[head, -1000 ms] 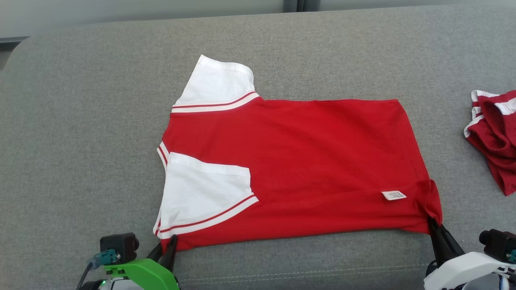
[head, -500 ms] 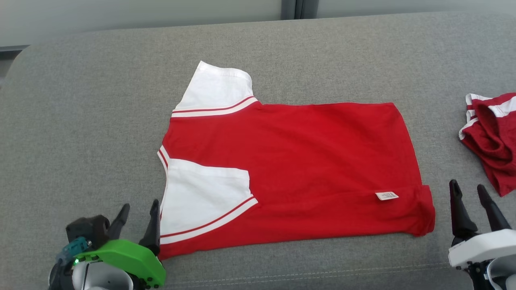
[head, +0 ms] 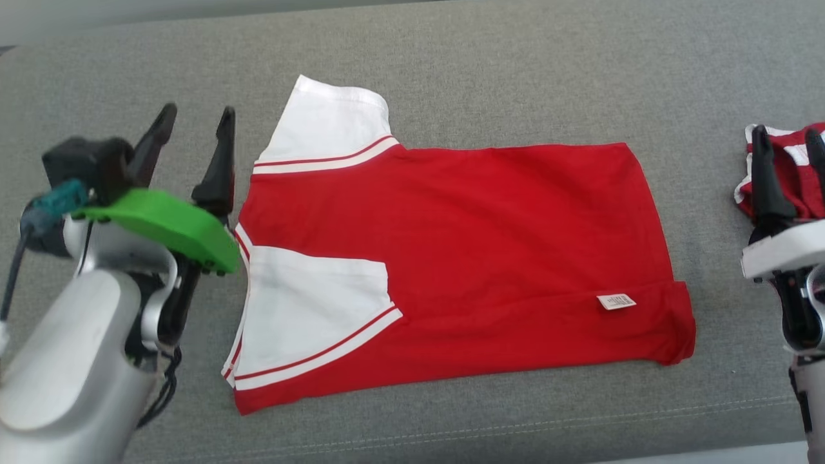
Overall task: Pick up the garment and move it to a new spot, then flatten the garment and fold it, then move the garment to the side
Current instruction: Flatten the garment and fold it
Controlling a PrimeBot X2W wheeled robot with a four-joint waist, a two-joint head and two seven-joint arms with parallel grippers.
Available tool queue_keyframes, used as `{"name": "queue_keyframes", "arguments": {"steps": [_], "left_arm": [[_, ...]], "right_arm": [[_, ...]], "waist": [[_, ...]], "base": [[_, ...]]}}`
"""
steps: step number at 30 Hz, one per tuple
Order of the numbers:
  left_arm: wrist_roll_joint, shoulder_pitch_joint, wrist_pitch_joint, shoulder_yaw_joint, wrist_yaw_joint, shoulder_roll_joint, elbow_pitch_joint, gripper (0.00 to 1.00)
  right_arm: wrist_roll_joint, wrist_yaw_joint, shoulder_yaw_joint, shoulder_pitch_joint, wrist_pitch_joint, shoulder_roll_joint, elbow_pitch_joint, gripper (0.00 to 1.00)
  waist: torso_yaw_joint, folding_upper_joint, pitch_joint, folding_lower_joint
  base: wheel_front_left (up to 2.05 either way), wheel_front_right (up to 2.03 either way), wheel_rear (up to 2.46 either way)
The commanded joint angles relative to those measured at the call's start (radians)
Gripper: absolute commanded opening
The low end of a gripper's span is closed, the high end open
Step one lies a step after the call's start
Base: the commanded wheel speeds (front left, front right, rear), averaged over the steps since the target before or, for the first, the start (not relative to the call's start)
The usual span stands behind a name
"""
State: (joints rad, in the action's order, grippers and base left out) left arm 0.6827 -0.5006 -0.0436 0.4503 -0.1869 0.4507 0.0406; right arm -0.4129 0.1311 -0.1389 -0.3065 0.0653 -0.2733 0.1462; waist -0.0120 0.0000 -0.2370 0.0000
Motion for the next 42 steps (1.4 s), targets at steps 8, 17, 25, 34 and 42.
{"name": "queue_keyframes", "arguments": {"steps": [8, 17, 25, 34, 42], "left_arm": [[0.068, -0.323, -0.204, 0.067, 0.199, -0.021, 0.226, 1.00], [0.167, -0.563, -0.419, 0.136, 0.309, -0.042, 0.465, 1.00], [0.217, -0.681, -0.484, 0.210, 0.318, 0.004, 0.577, 1.00], [0.290, -0.735, -0.459, 0.281, 0.319, 0.048, 0.661, 1.00], [0.283, -0.779, -0.416, 0.325, 0.316, 0.075, 0.742, 1.00]], "right_arm": [[-0.015, -0.001, 0.146, -0.222, -0.021, -0.053, 0.158, 1.00], [-0.096, -0.001, 0.368, -0.367, -0.032, -0.094, 0.273, 1.00], [-0.176, -0.001, 0.540, -0.464, -0.075, -0.115, 0.315, 1.00], [-0.235, -0.001, 0.670, -0.544, -0.075, -0.138, 0.326, 1.00], [-0.265, -0.001, 0.738, -0.577, -0.071, -0.144, 0.315, 1.00]], "waist": [[0.031, 0.0000, -0.152, 0.0000], [0.077, 0.0000, -0.237, 0.0000], [0.145, 0.0000, -0.301, 0.0000], [0.190, 0.0000, -0.361, 0.0000], [0.208, 0.0000, -0.390, 0.0000]], "base": [[0.00, 0.00, 0.00], [0.00, 0.00, 0.00], [0.00, 0.00, 0.00], [0.00, 0.00, 0.00], [0.00, 0.00, 0.00]]}}
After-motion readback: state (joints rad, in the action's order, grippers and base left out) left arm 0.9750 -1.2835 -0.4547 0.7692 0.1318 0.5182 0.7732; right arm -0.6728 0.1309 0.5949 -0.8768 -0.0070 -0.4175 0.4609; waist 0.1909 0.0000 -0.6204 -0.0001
